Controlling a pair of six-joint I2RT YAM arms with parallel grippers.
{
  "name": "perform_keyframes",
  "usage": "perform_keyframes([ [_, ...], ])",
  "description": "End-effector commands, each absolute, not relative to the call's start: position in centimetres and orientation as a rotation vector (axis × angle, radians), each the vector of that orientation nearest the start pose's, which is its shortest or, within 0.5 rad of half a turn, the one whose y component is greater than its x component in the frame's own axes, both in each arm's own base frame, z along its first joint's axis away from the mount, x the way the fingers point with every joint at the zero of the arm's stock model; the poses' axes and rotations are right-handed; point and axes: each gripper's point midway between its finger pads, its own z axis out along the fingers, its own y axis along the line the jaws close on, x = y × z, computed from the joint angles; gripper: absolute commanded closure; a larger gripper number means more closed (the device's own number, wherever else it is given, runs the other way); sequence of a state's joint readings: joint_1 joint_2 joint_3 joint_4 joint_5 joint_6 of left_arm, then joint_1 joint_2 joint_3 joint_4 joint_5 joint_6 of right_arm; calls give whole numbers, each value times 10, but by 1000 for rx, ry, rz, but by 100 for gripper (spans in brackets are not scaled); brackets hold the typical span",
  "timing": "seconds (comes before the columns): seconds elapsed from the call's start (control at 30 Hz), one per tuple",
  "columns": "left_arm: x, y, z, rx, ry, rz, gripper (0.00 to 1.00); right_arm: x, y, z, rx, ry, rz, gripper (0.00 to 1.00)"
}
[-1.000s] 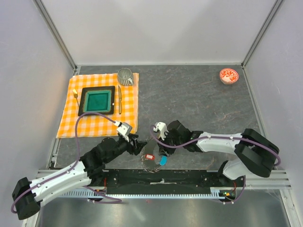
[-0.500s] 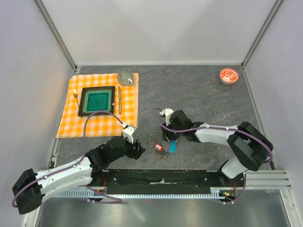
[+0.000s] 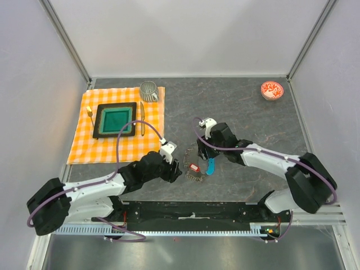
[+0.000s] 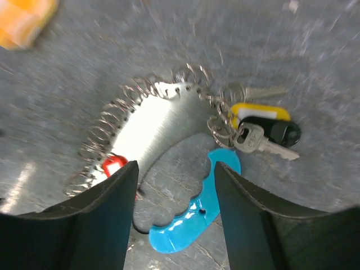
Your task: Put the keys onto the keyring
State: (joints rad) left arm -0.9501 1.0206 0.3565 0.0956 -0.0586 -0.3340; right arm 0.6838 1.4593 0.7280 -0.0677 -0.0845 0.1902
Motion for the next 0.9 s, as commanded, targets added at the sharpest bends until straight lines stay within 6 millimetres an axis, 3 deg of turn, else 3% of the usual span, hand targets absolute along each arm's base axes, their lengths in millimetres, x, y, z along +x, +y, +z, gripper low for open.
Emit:
perform_keyframes([
  [0.0,193,-276,91,712,1999,-711,41,274,254,111,-590,2120,603,34],
  [0.03,195,-278,80,735,2027,-695,42,268,251,104,-582,2118,614,34],
  [0.1,201,-288,86,751,2011,-733,46,261,262,122,-623,2006,721,35],
  [0.13,199,-292,81,771,2029,-758,48,254,260,112,-634,2003,740,36],
  [0.23,204,-300,90,761,1995,-809,49,247,269,104,-687,1983,805,39],
  [0.33,203,-300,93,752,1967,-841,49,236,279,88,-746,2007,888,44],
  [0.53,202,-292,79,735,1979,-874,50,226,295,72,-832,1993,1003,50],
  [0.87,207,-287,76,702,1976,-897,53,227,306,57,-906,1980,1045,53],
])
